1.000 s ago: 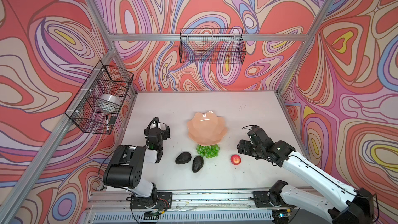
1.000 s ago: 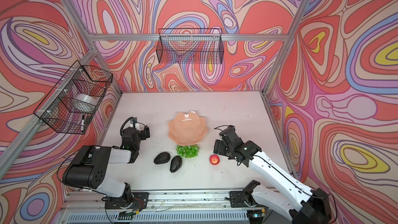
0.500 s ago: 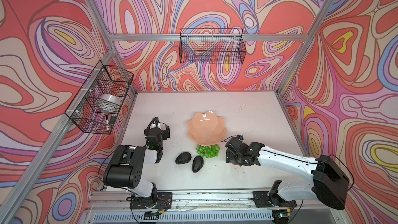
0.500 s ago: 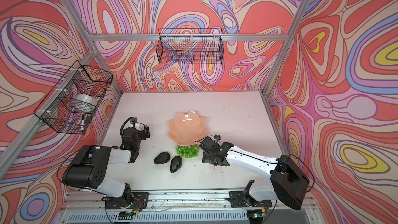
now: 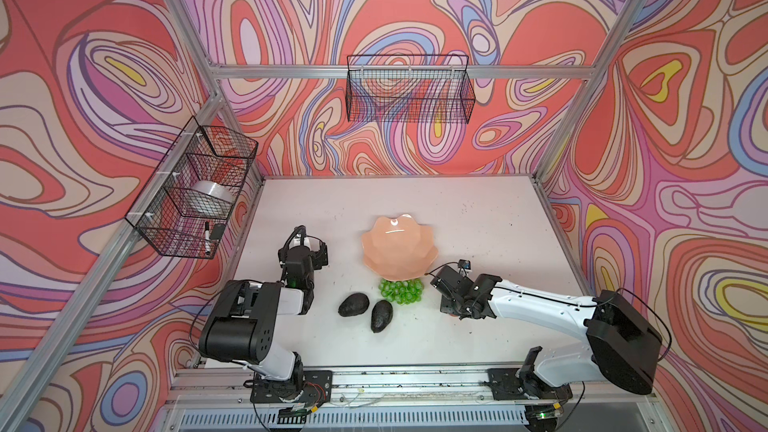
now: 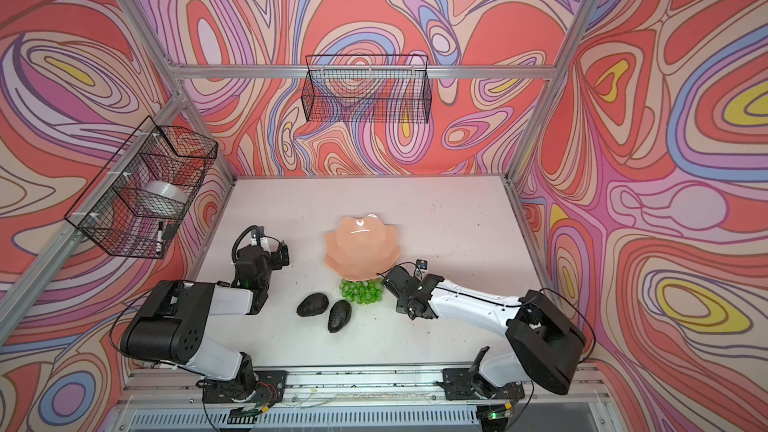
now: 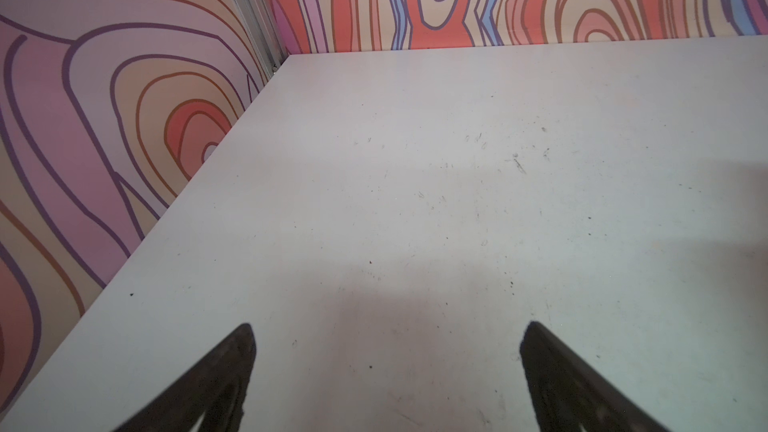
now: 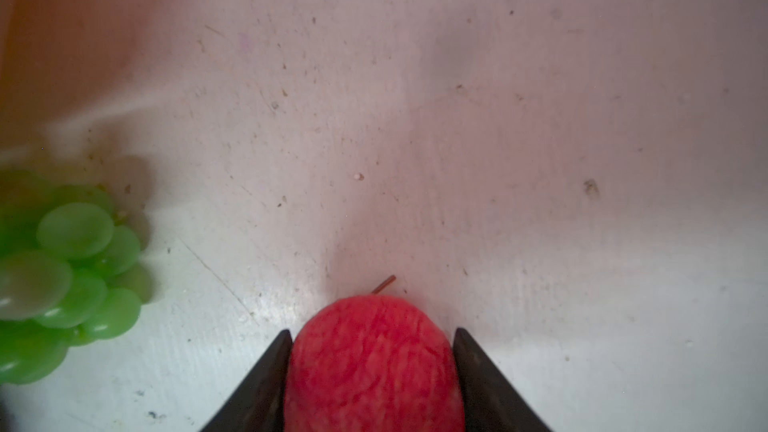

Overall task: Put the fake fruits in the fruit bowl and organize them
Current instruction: 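Reach the right gripper to the red apple and close on it, then lift the red apple with the right gripper and lower it into the bowl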

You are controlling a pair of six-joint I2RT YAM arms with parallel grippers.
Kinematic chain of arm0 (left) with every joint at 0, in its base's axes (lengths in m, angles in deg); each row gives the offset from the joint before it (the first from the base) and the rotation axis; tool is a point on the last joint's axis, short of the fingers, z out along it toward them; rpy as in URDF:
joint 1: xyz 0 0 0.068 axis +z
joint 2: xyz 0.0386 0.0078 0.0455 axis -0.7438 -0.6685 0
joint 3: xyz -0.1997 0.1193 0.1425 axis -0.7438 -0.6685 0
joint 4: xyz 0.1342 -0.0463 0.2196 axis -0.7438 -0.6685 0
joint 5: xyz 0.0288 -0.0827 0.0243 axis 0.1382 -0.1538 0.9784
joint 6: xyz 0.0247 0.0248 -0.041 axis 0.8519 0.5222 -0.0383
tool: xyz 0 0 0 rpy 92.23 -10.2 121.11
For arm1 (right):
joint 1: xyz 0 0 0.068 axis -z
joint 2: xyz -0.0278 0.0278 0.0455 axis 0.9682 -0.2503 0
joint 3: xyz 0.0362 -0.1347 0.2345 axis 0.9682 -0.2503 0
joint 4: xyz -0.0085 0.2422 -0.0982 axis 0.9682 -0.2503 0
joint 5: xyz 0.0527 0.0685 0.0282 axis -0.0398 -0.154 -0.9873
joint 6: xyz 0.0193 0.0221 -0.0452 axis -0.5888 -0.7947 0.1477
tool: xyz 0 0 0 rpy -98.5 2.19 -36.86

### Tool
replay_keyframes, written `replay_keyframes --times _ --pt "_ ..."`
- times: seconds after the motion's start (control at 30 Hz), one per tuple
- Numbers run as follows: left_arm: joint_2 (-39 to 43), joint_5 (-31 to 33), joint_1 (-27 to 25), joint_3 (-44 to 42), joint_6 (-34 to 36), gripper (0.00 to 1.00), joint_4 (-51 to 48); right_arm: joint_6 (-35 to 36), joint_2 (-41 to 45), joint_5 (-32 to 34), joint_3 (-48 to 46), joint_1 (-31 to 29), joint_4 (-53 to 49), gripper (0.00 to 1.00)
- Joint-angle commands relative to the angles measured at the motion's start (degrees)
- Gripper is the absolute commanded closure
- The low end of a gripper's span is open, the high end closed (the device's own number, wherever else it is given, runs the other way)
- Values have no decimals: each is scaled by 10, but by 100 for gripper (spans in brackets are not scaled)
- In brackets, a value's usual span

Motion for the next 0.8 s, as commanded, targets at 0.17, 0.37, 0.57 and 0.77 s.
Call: replay_keyframes --times 0.17,0.37,0.57,0.77 --pt "-2 -3 4 9 -4 0 9 87 23 91 145 -3 -58 48" --pt "-1 -4 4 9 -5 0 8 176 -113 81 304 -3 0 49" --pt "-1 -3 5 9 -5 0 8 232 -262 62 438 -1 38 50" --pt "-2 -3 4 9 -4 0 8 256 -363 42 515 13 55 50"
